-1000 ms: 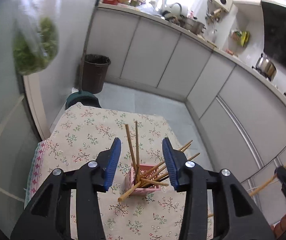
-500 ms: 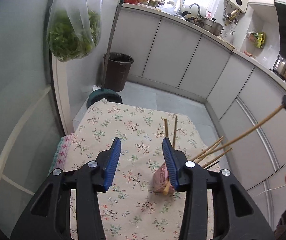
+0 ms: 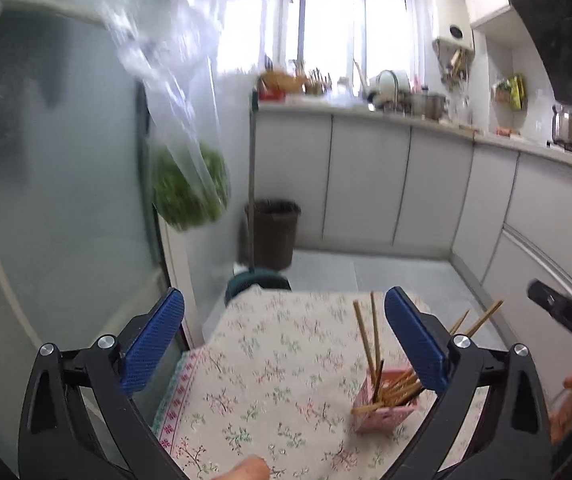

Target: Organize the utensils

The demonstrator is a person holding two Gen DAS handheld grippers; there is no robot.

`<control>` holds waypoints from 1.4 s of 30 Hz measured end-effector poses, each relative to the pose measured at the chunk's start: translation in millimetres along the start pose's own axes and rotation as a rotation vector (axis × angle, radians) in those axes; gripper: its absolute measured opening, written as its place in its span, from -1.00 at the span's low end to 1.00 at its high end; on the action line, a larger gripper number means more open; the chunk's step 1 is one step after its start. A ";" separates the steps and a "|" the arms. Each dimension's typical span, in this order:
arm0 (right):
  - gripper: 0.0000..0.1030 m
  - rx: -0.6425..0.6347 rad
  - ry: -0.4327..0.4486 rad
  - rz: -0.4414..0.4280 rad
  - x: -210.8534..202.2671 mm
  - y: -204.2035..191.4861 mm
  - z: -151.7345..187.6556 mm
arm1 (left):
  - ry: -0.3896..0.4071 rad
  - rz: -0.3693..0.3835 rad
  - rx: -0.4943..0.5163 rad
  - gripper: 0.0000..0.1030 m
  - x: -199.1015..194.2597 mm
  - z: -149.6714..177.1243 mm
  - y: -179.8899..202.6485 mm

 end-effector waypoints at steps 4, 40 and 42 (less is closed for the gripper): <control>0.81 -0.106 0.072 0.120 -54.3 -0.3 5.9 | 0.050 -0.080 -0.006 0.87 -27.7 -5.2 15.2; 0.89 -0.131 -0.028 0.362 -111.7 47.4 44.6 | -0.131 0.146 0.166 0.87 -47.5 49.2 104.8; 0.89 -0.128 -0.029 0.362 -112.0 47.8 44.3 | -0.132 0.147 0.167 0.87 -47.8 49.4 105.9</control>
Point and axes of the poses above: each gripper's, at about its wrist camera, not at the fingertips, and x roughly the way its jaws point, y to its right, z to its underside, the point moved 6 cm from there along x, roughly the way its jaws point, and after that the axes turned 5 degrees about x, right-handed, at the moved point
